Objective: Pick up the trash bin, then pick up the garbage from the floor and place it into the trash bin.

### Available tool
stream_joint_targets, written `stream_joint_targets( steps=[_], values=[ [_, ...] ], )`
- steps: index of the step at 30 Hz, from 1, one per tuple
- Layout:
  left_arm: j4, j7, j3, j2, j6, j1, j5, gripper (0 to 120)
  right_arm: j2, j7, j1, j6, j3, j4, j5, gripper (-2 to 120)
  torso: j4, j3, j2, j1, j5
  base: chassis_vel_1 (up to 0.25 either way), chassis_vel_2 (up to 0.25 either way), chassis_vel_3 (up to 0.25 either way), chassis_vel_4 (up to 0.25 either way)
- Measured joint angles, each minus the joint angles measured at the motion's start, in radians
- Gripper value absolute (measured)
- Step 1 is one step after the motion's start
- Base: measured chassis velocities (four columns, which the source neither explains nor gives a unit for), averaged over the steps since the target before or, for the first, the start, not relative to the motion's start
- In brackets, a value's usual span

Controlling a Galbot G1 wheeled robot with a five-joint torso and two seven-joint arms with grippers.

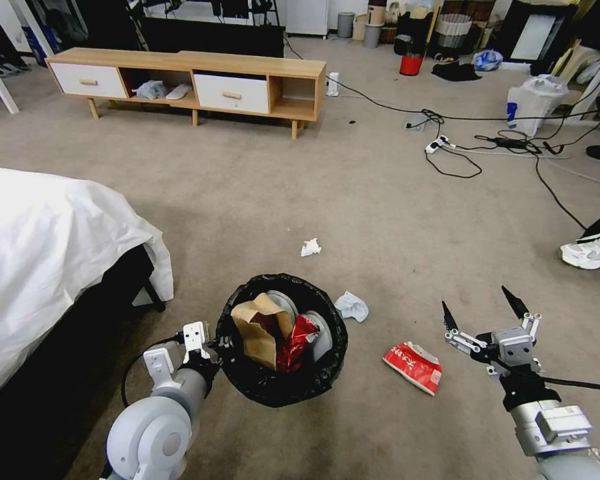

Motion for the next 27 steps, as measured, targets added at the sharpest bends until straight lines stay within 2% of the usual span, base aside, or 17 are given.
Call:
stream_joint_targets(
  steps=[19, 27],
  values=[
    [0.014, -0.001, -0.006, -0.007, 0.000, -0.009, -0.003, 2, -0.014, 0.001, 0.016, -0.011, 0.004, -0.010, 0.035, 100, -0.0001, 0.000, 0.000, 0.000, 0.0000, -0.009, 0.009, 0.012, -0.010],
    [0.015, -0.002, -0.007, -0.013, 0.000, -0.008, -0.003, 2, -0.019, 0.002, 0.019, -0.023, 0.003, -0.012, 0.049, 100, 0.0000, 0.000, 0.000, 0.000, 0.0000, -0.124, 0.134, 0.132, -0.125]
  ],
)
